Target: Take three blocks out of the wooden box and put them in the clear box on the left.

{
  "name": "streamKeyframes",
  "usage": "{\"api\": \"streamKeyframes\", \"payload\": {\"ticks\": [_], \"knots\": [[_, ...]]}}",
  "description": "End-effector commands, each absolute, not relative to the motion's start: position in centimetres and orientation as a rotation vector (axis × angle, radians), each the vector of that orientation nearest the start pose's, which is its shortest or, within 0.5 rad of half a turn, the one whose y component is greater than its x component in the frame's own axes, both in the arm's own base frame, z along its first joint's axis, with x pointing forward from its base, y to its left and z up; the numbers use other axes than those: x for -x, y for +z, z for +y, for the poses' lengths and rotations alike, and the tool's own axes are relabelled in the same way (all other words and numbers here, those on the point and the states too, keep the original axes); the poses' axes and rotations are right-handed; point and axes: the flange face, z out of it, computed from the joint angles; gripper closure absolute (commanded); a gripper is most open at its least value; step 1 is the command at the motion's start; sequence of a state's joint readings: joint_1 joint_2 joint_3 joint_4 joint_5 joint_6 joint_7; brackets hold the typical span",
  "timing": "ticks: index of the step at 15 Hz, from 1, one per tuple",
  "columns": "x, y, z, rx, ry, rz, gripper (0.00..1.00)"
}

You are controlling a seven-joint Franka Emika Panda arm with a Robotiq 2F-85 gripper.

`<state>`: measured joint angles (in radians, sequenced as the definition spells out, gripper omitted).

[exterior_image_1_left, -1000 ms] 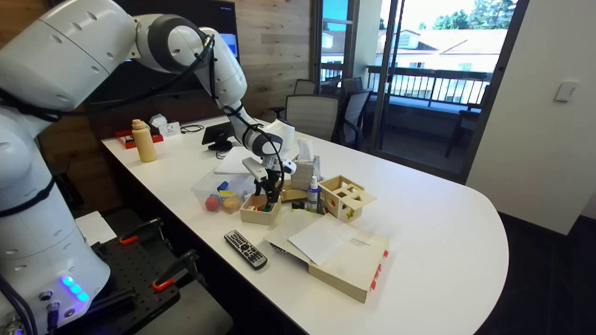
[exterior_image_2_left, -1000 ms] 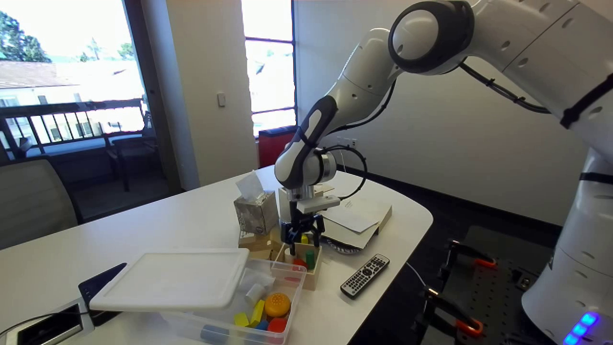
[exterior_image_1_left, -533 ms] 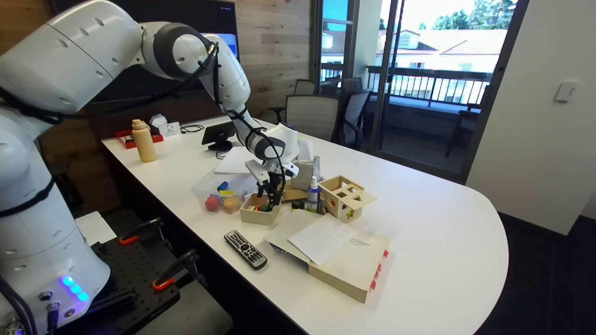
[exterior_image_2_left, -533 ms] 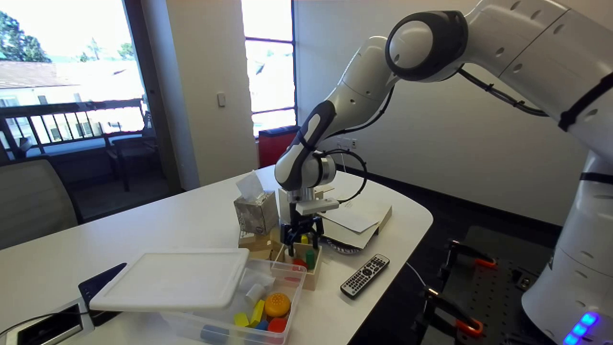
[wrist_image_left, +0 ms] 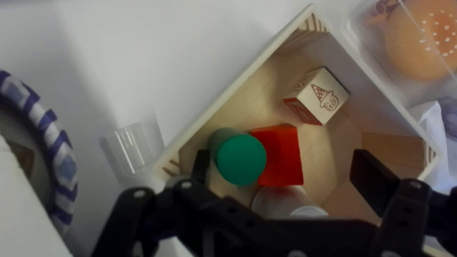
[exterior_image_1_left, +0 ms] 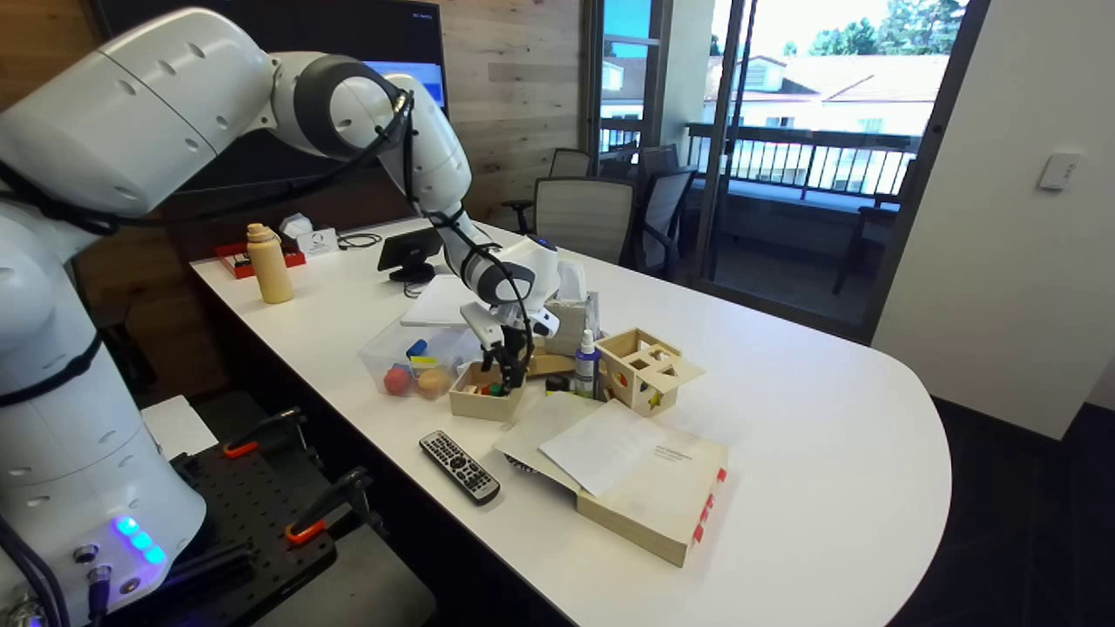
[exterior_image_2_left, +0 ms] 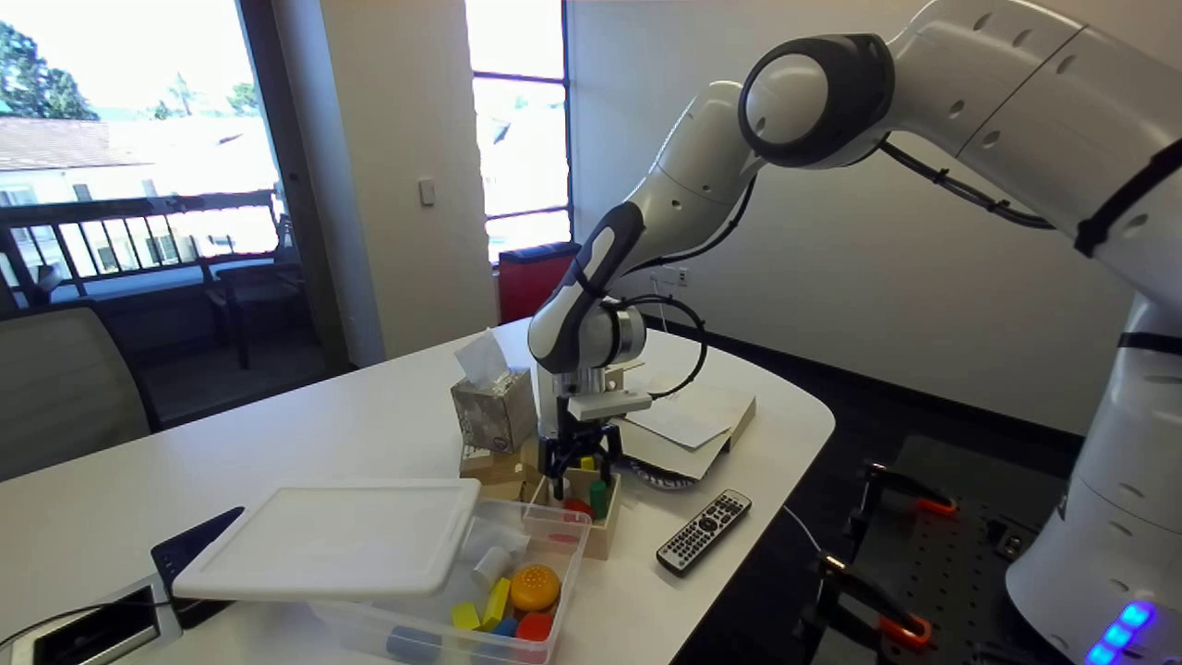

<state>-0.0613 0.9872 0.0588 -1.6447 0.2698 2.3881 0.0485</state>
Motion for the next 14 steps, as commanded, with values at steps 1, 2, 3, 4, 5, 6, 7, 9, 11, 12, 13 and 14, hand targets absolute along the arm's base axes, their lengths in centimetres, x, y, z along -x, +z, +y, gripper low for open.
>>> {"api": "streamKeyframes", "payload": {"ticks": [1, 2, 3, 4, 5, 6, 7, 9, 11, 12, 13, 14], "knots": [[-63.15, 1.69, -0.14, 2.846, 0.38, 0.472, 0.0], [-63.11, 1.62, -0.16, 2.843, 0.382, 0.474, 0.0], [-63.11, 1.62, -0.2, 2.84, 0.383, 0.478, 0.0], [-63.08, 1.72, -0.21, 2.837, 0.385, 0.481, 0.0], [-63.1, 1.8, -0.23, 2.834, 0.386, 0.485, 0.0], [-63.15, 1.85, -0.25, 2.833, 0.386, 0.485, 0.0], [-63.17, 1.88, -0.31, 2.834, 0.386, 0.487, 0.25], [-63.16, 1.91, -0.28, 2.831, 0.392, 0.487, 0.34], [-63.12, 1.84, -0.33, 2.83, 0.4, 0.487, 0.51], [-63.09, 1.82, -0.32, 2.829, 0.405, 0.488, 0.57], [-63.08, 1.8, -0.31, 2.828, 0.408, 0.488, 0.64], [-63.06, 1.8, -0.34, 2.827, 0.411, 0.489, 0.73]]}}
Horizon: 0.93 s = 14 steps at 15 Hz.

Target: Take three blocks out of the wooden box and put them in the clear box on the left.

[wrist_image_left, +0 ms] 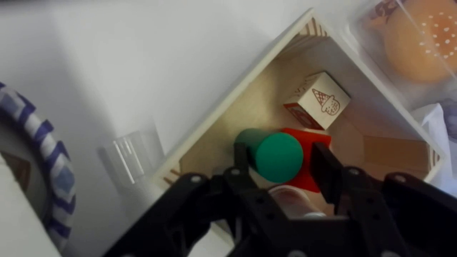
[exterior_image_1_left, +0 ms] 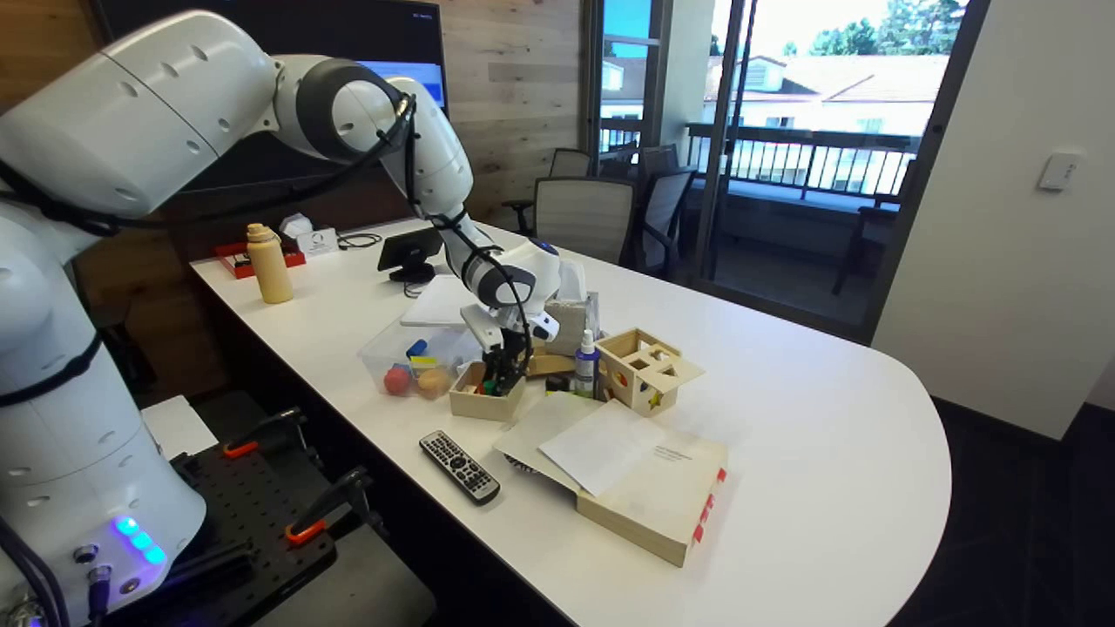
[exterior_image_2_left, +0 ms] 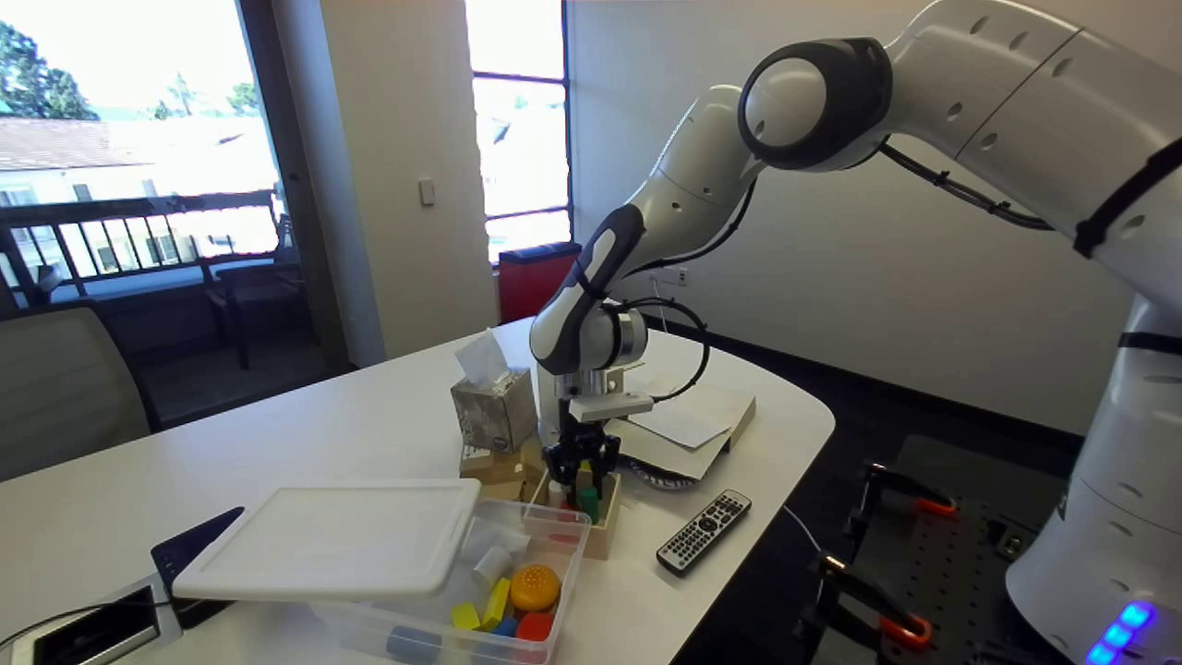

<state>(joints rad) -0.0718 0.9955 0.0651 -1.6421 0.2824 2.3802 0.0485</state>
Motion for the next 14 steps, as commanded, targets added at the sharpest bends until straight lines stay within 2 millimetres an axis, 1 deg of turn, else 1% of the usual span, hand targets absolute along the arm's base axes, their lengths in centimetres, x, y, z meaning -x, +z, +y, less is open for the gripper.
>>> {"api": "streamKeyframes", "payload": {"ticks": [1, 2, 3, 6, 8, 11, 14], "knots": [[-63.1, 1.8, -0.3, 2.826, 0.414, 0.489, 0.8], [-63.1, 1.8, -0.4, 2.825, 0.417, 0.489, 0.88], [-63.1, 1.8, -0.4, 2.824, 0.419, 0.491, 0.92], [-63.1, 1.9, -0.4, 2.821, 0.427, 0.492, 0.92], [-63.3, 2.5, -0.3, 2.822, 0.43, 0.492, 0.92], [-63.8, 4.5, -0.3, 2.835, 0.431, 0.516, 0.92], [-64.5, 7.4, 0.0, 2.84, 0.418, 0.562, 0.92]]}}
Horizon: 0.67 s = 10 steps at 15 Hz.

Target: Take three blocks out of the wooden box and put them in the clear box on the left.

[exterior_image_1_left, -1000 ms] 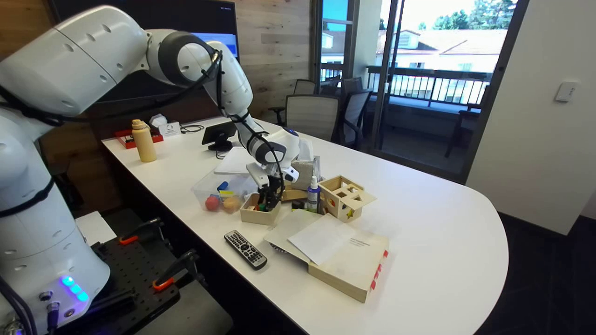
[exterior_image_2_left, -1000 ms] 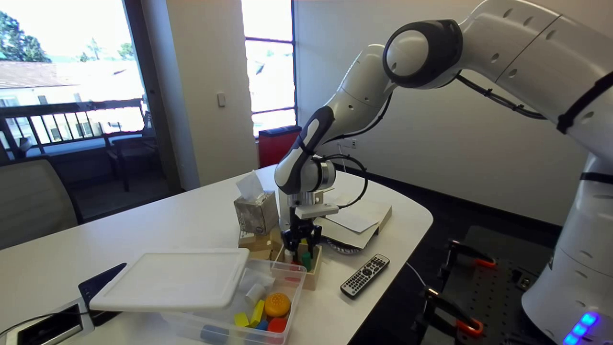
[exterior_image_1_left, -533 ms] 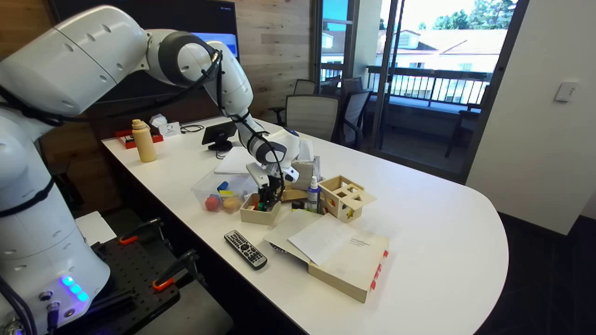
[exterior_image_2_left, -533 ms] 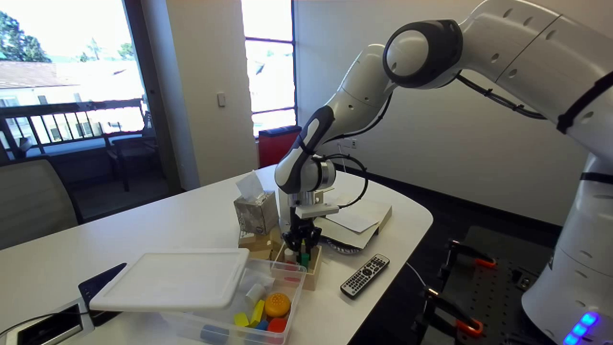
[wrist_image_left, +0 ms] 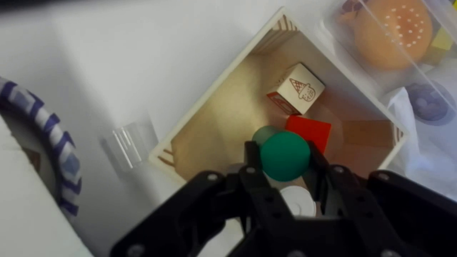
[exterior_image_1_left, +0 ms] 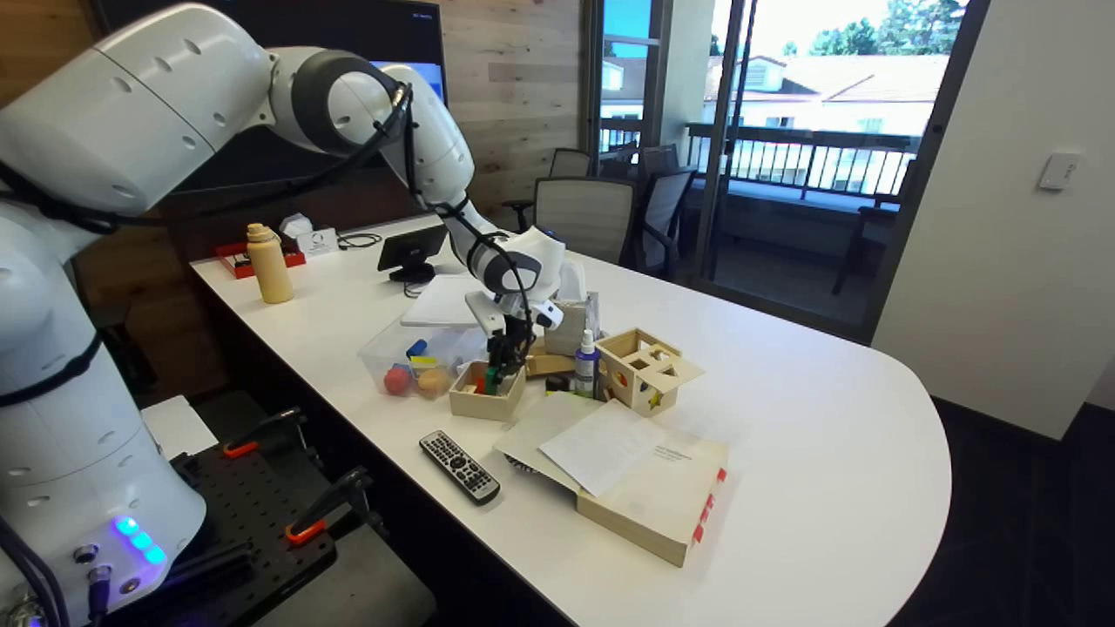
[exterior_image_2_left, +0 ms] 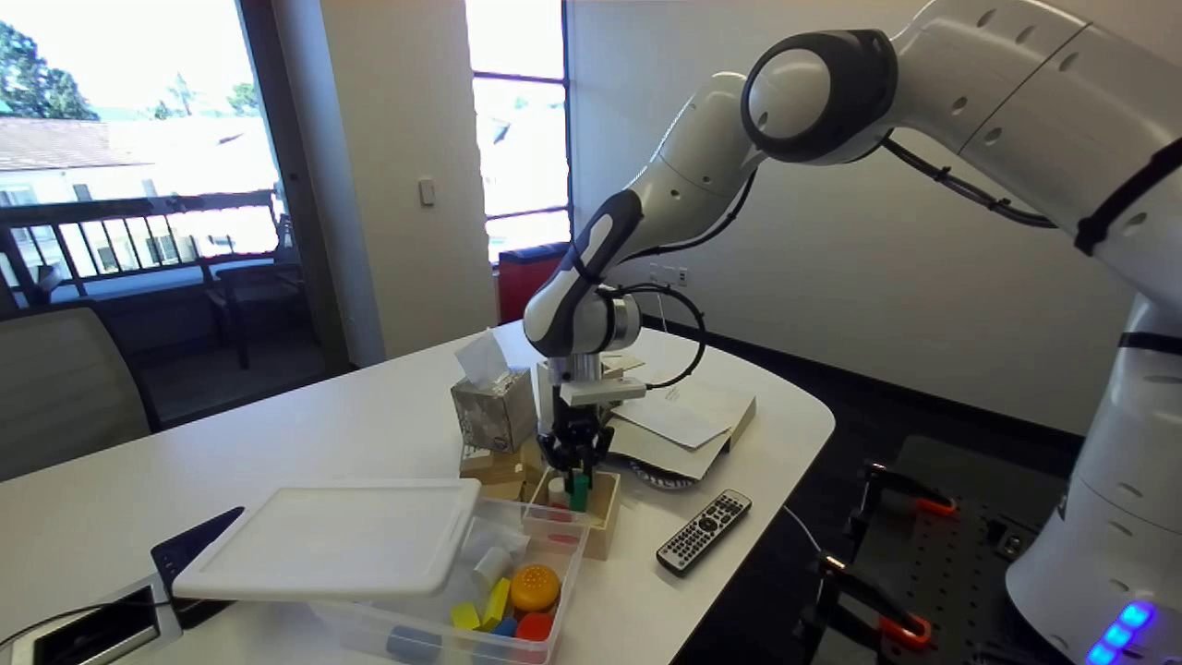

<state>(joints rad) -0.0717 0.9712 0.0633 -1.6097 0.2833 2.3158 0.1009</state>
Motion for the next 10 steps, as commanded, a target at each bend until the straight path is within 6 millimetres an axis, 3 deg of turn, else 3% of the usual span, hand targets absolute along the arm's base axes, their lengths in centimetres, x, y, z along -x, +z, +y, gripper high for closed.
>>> {"api": "streamKeyframes", "payload": {"ticks": [1, 6, 10], "knots": [[-64.7, 8.8, 0.4, 2.842, 0.408, 0.561, 0.92], [-65.5, 14.6, 3.3, 2.82, 0.336, 0.431, 0.92], [-64.9, 18.0, 7.4, 2.743, 0.315, 0.236, 0.92]]}}
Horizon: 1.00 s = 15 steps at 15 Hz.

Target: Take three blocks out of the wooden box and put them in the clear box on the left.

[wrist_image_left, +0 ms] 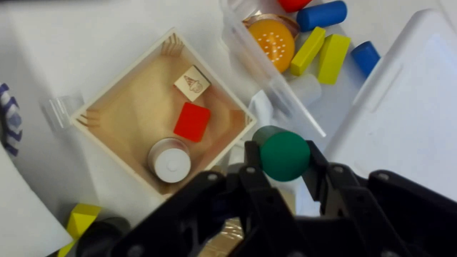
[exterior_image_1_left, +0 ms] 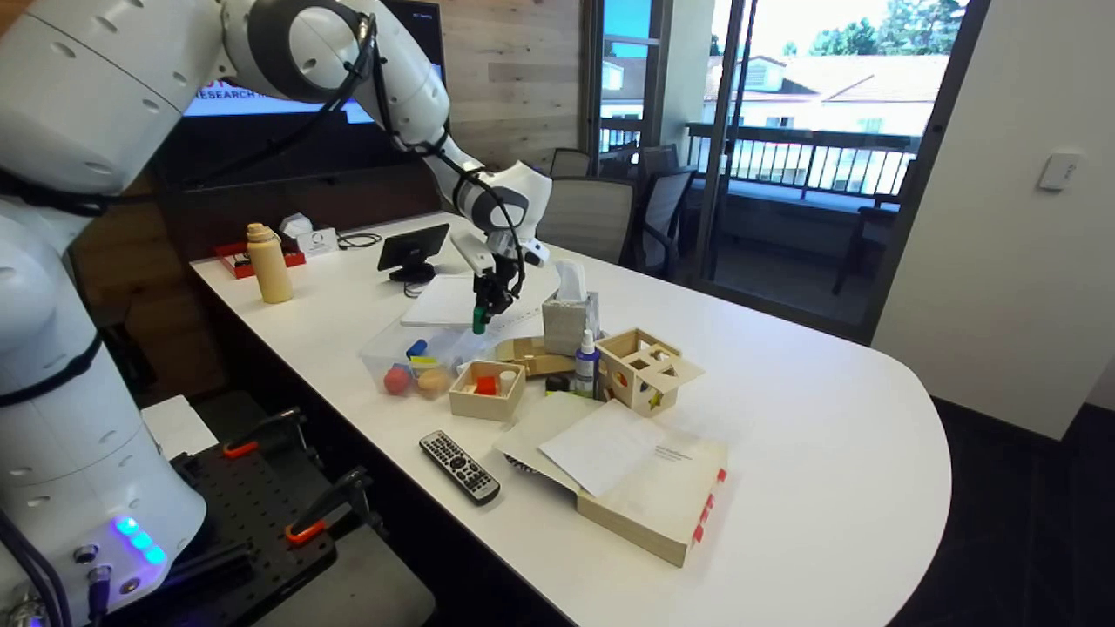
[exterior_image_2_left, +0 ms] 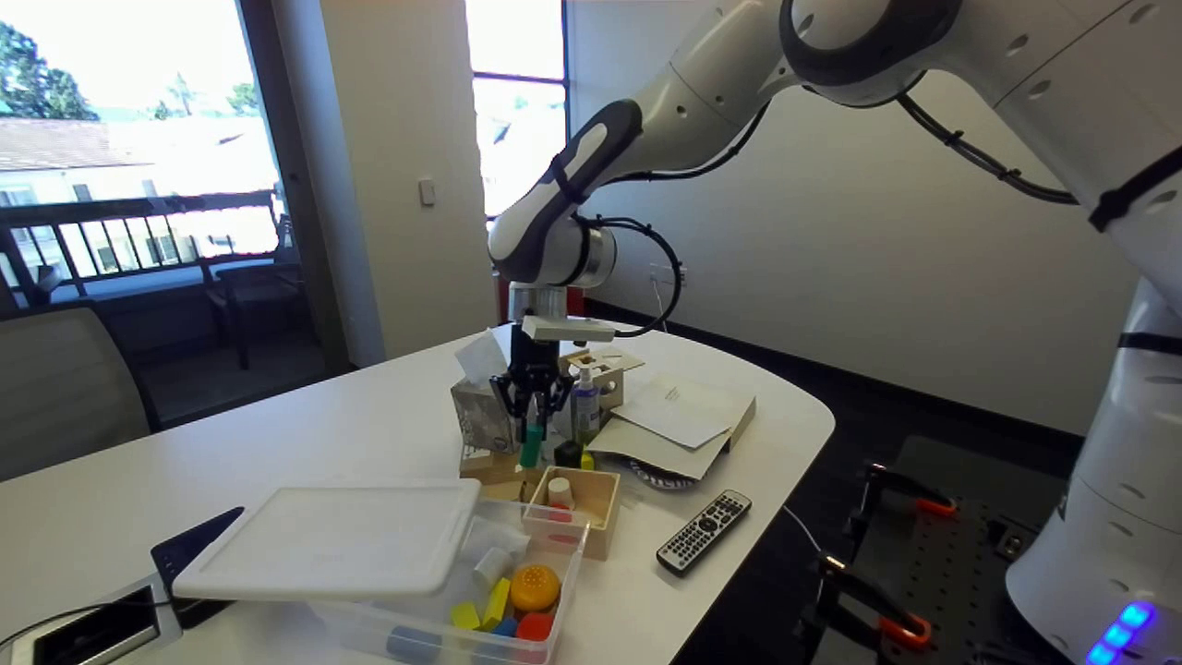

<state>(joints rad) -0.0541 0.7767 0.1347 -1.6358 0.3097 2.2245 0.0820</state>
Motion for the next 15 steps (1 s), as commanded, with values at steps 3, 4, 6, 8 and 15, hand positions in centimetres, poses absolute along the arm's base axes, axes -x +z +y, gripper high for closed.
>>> {"api": "streamKeyframes", "payload": {"ticks": [3, 4, 6, 8, 15], "knots": [[-64.0, 18.4, 10.2, 2.708, 0.359, 0.139, 0.92], [-63.6, 18.0, 10.8, 2.695, 0.391, 0.117, 0.92], [-62.9, 16.5, 11.7, 2.684, 0.462, 0.101, 0.92], [-62.3, 14.9, 12.4, 2.684, 0.521, 0.09, 0.92], [-61.5, 9.9, 16.1, 2.695, 0.587, 0.001, 0.92]]}}
